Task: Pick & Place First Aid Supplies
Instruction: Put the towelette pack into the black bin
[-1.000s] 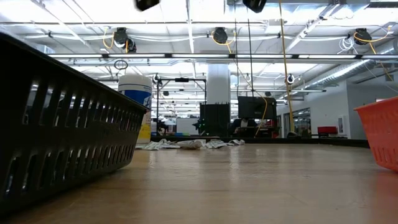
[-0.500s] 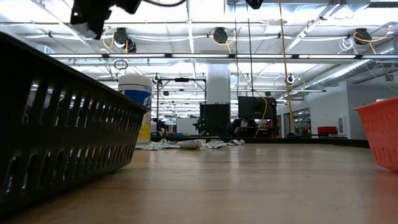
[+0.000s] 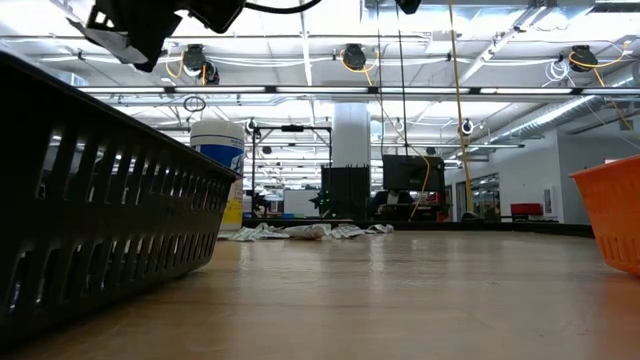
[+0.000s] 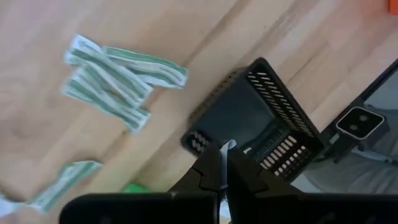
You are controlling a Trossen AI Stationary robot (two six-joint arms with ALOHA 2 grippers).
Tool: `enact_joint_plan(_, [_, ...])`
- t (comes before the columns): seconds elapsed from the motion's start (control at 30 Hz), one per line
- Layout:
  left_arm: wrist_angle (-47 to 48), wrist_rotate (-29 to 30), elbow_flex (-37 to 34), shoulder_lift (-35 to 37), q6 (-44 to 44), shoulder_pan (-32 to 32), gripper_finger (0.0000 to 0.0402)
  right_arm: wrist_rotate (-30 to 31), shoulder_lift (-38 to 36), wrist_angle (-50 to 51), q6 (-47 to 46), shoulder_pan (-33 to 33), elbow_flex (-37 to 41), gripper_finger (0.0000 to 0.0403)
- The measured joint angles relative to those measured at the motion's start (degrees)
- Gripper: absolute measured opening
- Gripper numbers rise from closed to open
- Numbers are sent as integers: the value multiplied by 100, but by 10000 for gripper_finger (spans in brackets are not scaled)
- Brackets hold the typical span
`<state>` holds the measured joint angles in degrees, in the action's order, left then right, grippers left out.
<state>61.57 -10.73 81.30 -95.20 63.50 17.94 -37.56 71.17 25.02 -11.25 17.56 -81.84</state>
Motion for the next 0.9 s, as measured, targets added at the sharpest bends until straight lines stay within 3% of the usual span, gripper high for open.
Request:
enact_joint_plan(0.43, [-1436,-245,2,-1135,875,662,4,-2,-52,9,0,123,0,228])
enact_joint_plan(0.63, [-1497,-238,0,-1252,905,734,6,-2,-52,8,0,123,0,230])
enact_joint_plan(0.9, [-1511,-174,-6,-1252,661,716,92,-2,-52,8,2,123,0,228])
